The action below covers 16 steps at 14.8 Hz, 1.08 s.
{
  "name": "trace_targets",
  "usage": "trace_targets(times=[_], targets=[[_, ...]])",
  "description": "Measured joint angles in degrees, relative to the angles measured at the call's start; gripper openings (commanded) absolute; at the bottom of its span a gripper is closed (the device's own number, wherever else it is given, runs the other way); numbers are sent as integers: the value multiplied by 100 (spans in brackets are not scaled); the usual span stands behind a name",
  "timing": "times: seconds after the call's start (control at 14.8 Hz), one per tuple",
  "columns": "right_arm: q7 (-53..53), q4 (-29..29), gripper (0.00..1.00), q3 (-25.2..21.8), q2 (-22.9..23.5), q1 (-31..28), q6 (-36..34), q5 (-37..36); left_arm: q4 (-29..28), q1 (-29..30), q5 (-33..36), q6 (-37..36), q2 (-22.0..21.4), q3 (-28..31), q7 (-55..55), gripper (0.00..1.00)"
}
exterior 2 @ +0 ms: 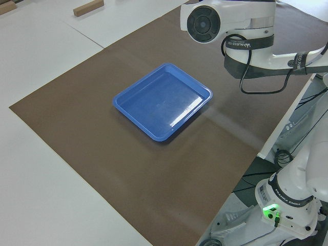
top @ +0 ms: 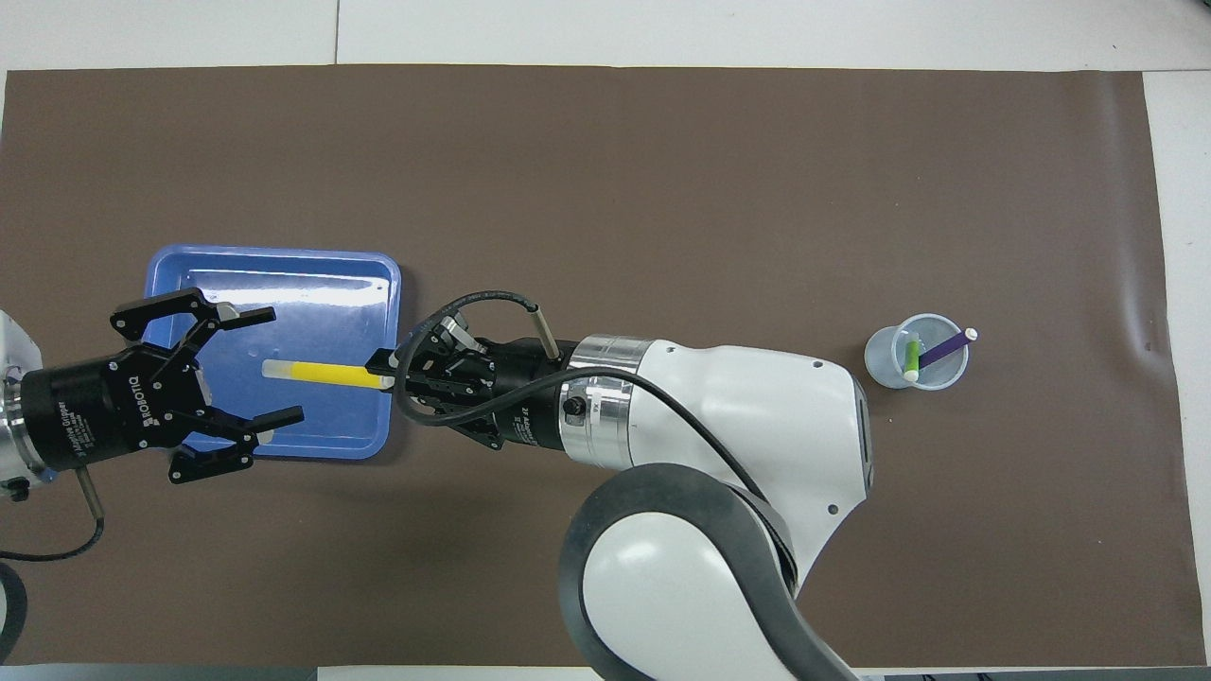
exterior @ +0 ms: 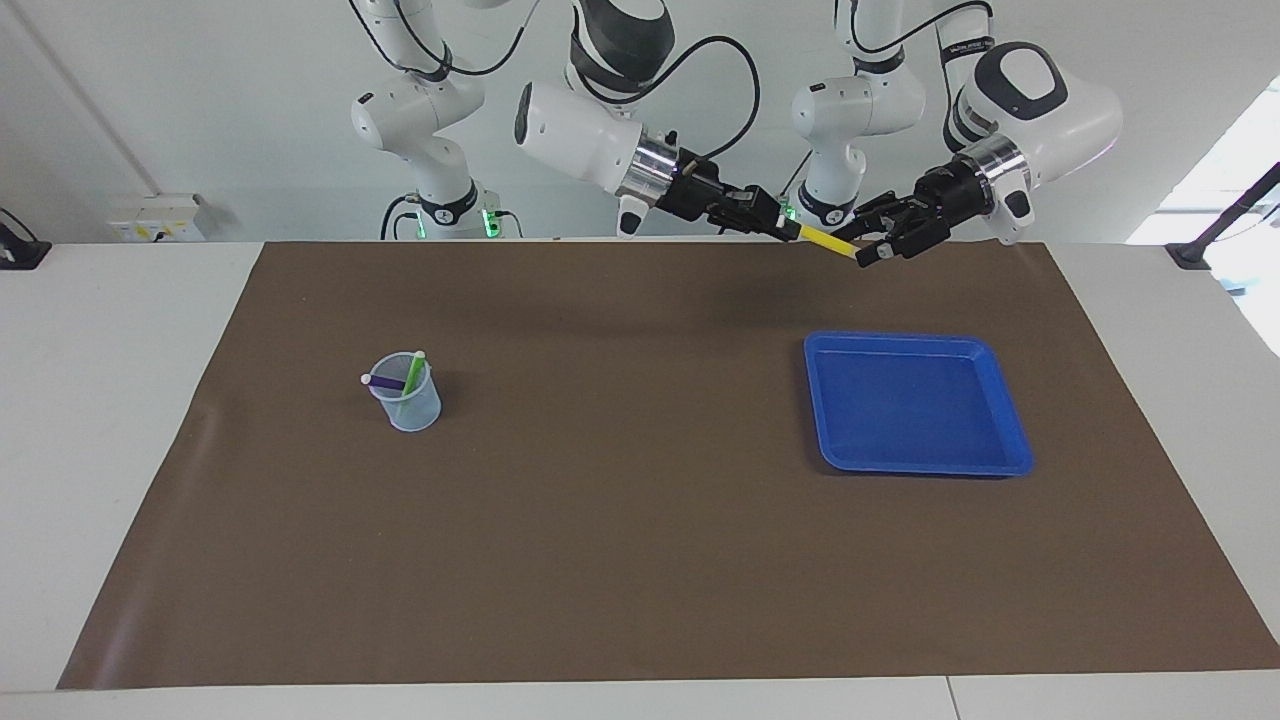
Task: Right arm passes pens to left for tray arrangement
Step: 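Carry the yellow marker toward the left gripper while the left gripper opens, then close the left gripper on the yellow marker held by the right gripper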
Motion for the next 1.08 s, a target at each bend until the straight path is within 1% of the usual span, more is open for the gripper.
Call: trace_targets(times=[0.2,0.41,0.54,0.68,0.75,1.08], targets=[[0,0,0,0,0,0,0,0,0,0,0,12,0,1,-3,56],[0,0,0,0,4,0,0,0,0,0,-1,13,0,1,-4,47],[0,0,0,0,10,0,0,0,-2,0,-1,13,0,0,-7,35],[0,0,0,0,16,0,0,0,-3,0,-1,13,0,0,-12,7],[0,0,0,0,18,0,0,0,-3,0,-1,13,0,0,-21,0],[0,14,0,-8,23,0,18,-3,-27,-4,-10,16,0,-4,-30,0]])
